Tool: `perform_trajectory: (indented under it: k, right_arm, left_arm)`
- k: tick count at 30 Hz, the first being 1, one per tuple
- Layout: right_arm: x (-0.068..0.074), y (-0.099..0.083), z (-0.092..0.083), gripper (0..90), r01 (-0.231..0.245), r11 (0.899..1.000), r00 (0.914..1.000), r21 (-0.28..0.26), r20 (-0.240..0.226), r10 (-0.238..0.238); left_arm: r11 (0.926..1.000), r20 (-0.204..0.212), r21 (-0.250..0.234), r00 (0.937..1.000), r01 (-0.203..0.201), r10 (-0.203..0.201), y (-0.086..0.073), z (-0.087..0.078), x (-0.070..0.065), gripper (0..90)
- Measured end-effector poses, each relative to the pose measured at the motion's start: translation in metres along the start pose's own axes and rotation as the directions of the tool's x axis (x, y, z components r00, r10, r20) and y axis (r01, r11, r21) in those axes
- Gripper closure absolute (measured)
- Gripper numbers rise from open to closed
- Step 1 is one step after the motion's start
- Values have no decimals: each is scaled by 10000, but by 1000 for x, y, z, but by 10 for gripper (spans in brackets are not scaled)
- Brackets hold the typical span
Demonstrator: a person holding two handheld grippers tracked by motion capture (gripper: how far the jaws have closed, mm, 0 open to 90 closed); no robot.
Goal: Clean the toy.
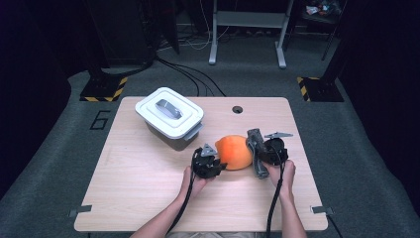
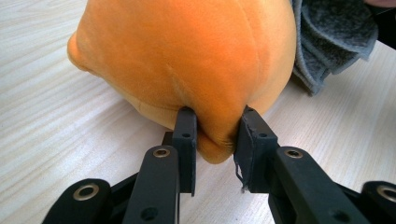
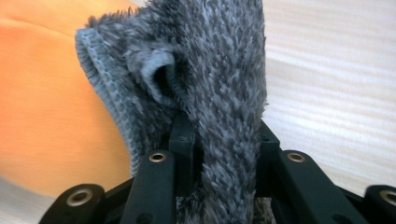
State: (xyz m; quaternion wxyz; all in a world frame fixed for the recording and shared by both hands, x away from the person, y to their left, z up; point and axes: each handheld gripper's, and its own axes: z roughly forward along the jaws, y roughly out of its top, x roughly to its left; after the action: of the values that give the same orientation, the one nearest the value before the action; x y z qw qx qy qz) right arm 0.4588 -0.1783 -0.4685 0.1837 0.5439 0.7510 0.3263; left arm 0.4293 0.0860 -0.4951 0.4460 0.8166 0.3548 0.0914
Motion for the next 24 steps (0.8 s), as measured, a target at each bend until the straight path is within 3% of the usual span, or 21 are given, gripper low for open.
perform_trajectory:
  k: [5,9,12,16,20,24]
  right_arm:
    - [-3,-1,0,684,-67,9998,9999,212,83,65]
    - [3,1,-20,687,90,9984,10000,-551,-31,-92]
    - [16,8,-36,687,503,9940,9985,-974,-174,-522]
    - [39,17,-46,686,1290,9842,9903,-1214,-369,-1343]
    - [61,22,-42,685,1889,9748,9789,-1189,-554,-1965]
    - [77,22,-32,684,2196,9708,9724,-965,-581,-2258]
  left_arm:
    - [10000,31,4,10000,-58,58,0,0,0,710]
    - [10000,132,-89,9999,-1,2,-2,-1,1,710]
    - [9999,96,-96,9999,-49,50,-2,-1,0,710]
    - [9999,17,-121,9999,-120,120,-2,0,-1,710]
    - [9997,-8,-121,9998,-200,200,-2,0,-2,710]
    - [9999,4,-65,9999,-158,158,-1,0,-2,710]
